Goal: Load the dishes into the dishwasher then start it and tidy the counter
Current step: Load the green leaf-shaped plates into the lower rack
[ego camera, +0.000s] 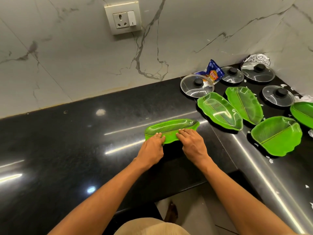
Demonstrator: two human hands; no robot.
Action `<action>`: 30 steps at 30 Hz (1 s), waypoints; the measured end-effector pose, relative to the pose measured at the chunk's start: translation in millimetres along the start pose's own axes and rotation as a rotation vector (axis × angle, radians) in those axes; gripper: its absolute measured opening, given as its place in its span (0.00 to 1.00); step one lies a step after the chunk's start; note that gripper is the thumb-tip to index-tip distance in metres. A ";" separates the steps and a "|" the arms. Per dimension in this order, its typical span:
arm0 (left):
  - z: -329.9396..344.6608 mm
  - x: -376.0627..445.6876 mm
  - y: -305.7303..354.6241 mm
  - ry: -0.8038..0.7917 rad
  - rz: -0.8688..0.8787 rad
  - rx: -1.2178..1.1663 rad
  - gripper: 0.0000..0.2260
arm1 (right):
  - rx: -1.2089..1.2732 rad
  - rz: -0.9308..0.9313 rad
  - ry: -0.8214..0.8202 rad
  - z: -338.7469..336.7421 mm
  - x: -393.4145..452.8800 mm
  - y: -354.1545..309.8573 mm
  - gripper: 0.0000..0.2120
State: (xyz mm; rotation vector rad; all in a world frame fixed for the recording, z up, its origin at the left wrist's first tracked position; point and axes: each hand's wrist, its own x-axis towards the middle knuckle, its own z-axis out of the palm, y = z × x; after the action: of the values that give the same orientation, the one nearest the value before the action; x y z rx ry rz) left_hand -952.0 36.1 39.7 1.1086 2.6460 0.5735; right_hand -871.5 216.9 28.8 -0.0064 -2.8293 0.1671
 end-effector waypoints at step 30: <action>85.7 -205.9 125.6 -0.408 1.016 -0.117 0.19 | -0.377 1.040 0.149 -83.9 -363.3 -217.2 0.15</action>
State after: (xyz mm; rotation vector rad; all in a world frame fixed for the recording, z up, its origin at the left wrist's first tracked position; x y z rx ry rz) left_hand -700.4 -8.6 26.5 2.2077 1.5515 0.5475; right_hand -496.9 2.7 23.7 -1.4780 -2.3730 -0.1462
